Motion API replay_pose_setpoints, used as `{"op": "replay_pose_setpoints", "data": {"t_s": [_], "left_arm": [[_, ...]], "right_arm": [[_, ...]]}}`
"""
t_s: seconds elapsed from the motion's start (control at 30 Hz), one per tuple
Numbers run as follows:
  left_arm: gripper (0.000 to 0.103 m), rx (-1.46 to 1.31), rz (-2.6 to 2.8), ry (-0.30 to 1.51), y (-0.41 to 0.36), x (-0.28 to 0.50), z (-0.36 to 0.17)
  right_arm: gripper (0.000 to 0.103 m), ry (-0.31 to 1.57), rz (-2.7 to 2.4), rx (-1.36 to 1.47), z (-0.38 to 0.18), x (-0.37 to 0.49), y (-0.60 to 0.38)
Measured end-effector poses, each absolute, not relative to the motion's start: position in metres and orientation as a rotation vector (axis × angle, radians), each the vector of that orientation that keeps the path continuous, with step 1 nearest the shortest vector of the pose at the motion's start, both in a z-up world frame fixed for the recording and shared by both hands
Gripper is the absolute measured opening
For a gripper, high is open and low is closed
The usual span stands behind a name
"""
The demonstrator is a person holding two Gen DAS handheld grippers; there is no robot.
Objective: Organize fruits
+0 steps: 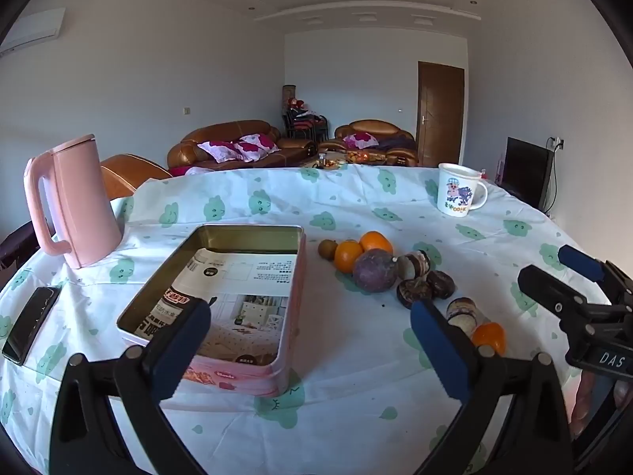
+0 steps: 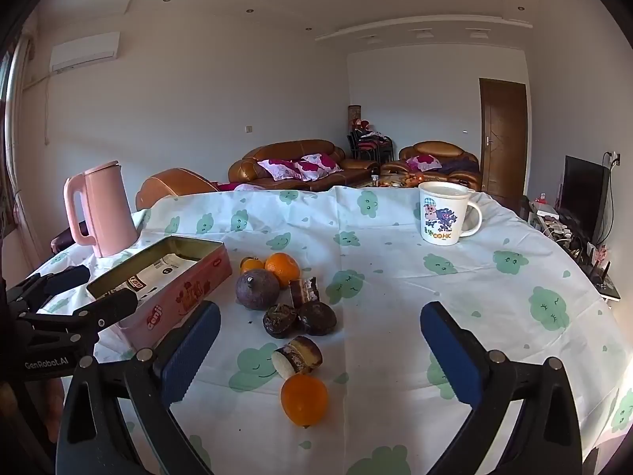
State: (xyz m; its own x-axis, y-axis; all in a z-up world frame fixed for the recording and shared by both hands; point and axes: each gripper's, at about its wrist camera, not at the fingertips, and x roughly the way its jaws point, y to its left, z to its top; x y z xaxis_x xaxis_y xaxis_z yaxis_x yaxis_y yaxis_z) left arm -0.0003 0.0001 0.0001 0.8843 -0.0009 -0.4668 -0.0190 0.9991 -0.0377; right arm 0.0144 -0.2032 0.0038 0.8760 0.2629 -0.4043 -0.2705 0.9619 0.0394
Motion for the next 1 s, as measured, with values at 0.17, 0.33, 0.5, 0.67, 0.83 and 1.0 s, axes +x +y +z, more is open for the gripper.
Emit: {"op": "replay_pose_setpoints", "data": {"t_s": [0.17,0.33,0.5,0.67,0.83,1.0], "left_arm": [[0.103,-0.018,0.017,0.488,0.0,-0.001,0.001],[0.103,-0.019,0.023,0.486,0.005,-0.003,-0.003],[0.103,-0.015,0.032,0.494,0.002,-0.002,-0.001],[0.103,-0.016,0.032,0.499,0.003,0.0,-0.002],[0.103,-0.016,0.032,0.5,0.003,-0.001,-0.003],[0.103,-0.016,0.031,0.499,0.003,0.0,-0.003]], "right_arm": [[0.102,0.44,0.28,-0.018,0.003,0.017,-0.203],[0.102,0.44,0.283,-0.016,-0.003,0.015,-0.201],[0.102,0.46,0.307,-0.003,-0.004,0.018,-0.202],[0.102,0.469,0.296,-0.014,-0.007,0.018,-0.2],[0.102,0.477,0.293,-0.025,-0.01,0.019,-0.198],[0.102,0.483,0.293,-0.022,-0.011,0.019,-0.198]]}}
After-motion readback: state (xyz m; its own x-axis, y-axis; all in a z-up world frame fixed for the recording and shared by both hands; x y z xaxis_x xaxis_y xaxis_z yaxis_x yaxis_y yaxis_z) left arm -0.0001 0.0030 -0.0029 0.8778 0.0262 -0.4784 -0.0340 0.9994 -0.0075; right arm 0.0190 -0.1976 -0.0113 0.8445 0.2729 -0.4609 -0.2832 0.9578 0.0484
